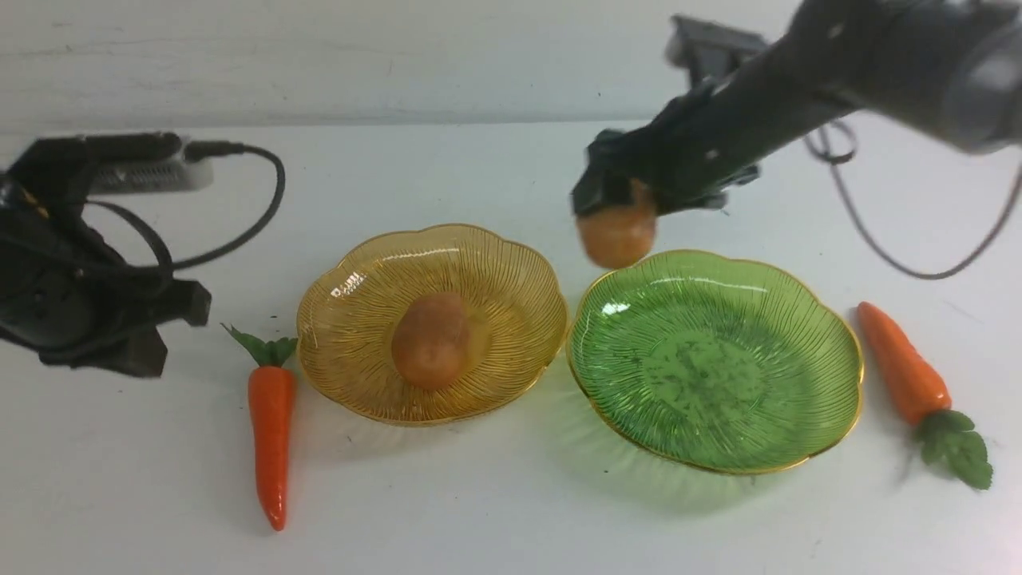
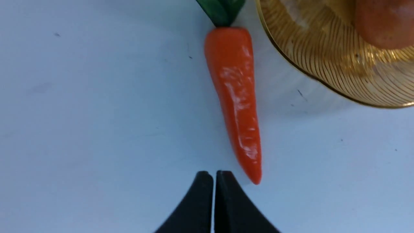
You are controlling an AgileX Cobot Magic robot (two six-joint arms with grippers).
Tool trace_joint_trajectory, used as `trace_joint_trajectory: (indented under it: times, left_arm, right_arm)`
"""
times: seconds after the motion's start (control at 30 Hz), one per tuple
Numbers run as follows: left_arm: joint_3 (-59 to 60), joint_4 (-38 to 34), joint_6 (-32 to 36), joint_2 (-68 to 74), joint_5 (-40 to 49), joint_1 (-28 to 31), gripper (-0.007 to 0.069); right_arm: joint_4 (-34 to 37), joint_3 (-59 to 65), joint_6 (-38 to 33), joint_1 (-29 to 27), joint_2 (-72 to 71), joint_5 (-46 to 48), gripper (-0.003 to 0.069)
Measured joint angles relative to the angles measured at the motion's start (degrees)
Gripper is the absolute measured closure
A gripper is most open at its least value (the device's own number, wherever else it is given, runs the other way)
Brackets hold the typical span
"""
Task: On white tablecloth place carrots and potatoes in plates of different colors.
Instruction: 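Pick up the potato from the right side of the table and place it in a plate with the right gripper, then pick up the carrot from the table and place it on the green plate with the left gripper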
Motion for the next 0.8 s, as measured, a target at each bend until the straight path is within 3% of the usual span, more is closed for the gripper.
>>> trace_joint_trajectory:
  times: [0.13,0.4,0.6,0.7,0.8]
  left_arm:
    - [7.06,-4.96,1.52,-0.36,-4.42,0.00,0.0628]
    - [12.10,-7.79,6.30,-0.36,-6.80,0.00,0.0607]
    - [12.30,-9.86,7.15,0.69,-8.34,0.00,0.0389]
    - [12.42,-10.60,7.62,3.10,-8.97,0.00,0.0216]
    - [12.46,-10.67,10.57,4.65,-12.07,-0.21,0.0130]
  right_arm:
    - [0.05,0.06,-0.88,5.47,4.73,-4.99,0.0092]
    - [0.59,-2.38,-0.87,8.72,9.64,-6.51,0.0071]
    - [0.27,-3.34,0.69,8.70,10.56,-4.03,-0.0006]
    - [0.11,-4.00,1.61,8.70,10.56,-1.58,-0.0010]
    - [-1.53,-7.89,1.97,8.70,10.56,4.42,-0.0009]
